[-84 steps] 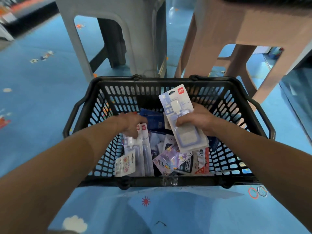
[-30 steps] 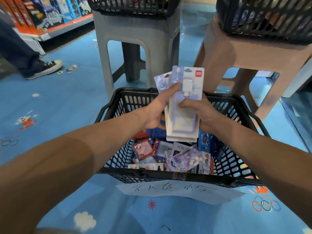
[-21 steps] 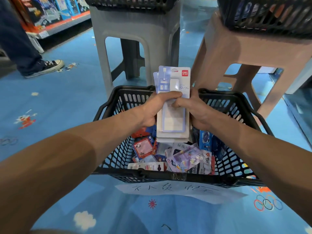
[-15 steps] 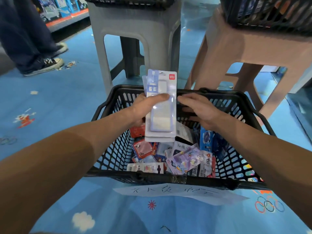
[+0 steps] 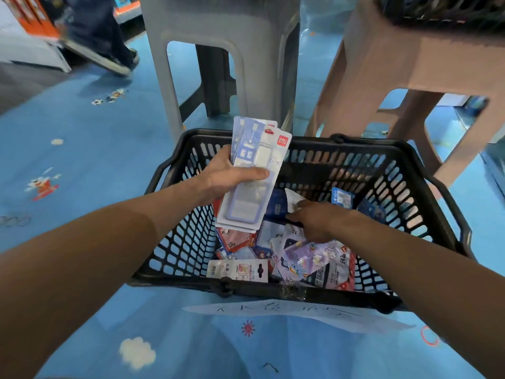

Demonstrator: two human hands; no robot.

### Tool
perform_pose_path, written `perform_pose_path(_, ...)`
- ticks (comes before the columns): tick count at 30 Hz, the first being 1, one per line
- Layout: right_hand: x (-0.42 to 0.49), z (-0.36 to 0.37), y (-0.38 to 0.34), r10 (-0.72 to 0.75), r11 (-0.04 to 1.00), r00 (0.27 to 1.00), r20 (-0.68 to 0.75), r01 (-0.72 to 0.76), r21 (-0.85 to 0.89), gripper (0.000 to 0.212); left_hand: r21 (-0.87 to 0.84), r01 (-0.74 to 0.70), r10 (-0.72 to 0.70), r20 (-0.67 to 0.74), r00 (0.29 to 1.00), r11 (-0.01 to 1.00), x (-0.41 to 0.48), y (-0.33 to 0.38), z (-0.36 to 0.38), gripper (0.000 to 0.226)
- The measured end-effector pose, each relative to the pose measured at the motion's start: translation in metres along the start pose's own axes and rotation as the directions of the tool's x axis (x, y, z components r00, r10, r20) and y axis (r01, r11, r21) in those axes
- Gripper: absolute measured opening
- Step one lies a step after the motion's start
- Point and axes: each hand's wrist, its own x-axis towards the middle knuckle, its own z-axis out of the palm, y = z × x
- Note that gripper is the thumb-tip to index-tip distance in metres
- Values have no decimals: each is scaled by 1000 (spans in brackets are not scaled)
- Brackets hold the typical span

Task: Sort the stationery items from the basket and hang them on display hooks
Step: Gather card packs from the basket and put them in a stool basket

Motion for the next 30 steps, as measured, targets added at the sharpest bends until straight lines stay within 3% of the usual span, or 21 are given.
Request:
perform_pose_path(3,-10,5,5,-27,1000,977,-209,27,-3,51,15,-13,14,-5,1000,1000,0,1,-1,75)
perform_pose_path(6,-21,4,17,15,993,870,-492,45,109,30,14,-21,21,3,1000,1000,-1,2,-2,69)
perform_pose_path(8,-27,-1,28,111,969,786,-608,50,242,18,28,-31,31,14,999,999,-4,3,-2,61)
perform_pose_path(11,-35,-10,36,343,861,654,-674,67,504,31,23,-40,40,23,999,999,-6,5,-2,59)
perform_pose_path(15,-42,-24,40,616,606,513,-598,177,775,29,0,-42,42,1,999,999,-8,7,-4,67)
perform_pose_path(16,-43,-28,41,652,538,511,-560,209,817,31,-8,-43,43,0,999,999,-9,7,-5,70)
perform_pose_path(19,-49,-38,45,667,329,594,-449,305,894,43,-8,-41,42,2,999,999,-10,7,-7,72)
perform_pose_path(20,-51,-41,46,665,276,612,-429,332,902,39,-14,-39,39,-4,999,999,-10,7,-8,72)
perform_pose_path(22,-55,-48,50,704,185,590,-395,384,905,9,-39,-34,33,-18,999,999,-11,7,-9,67)
perform_pose_path(27,-76,-66,53,860,-88,462,-217,553,829,35,-96,-69,67,-27,997,993,-17,10,-9,40)
perform_pose_path(30,-89,-70,50,899,-198,424,-112,620,760,17,-170,-69,56,-80,995,983,-20,11,-9,44)
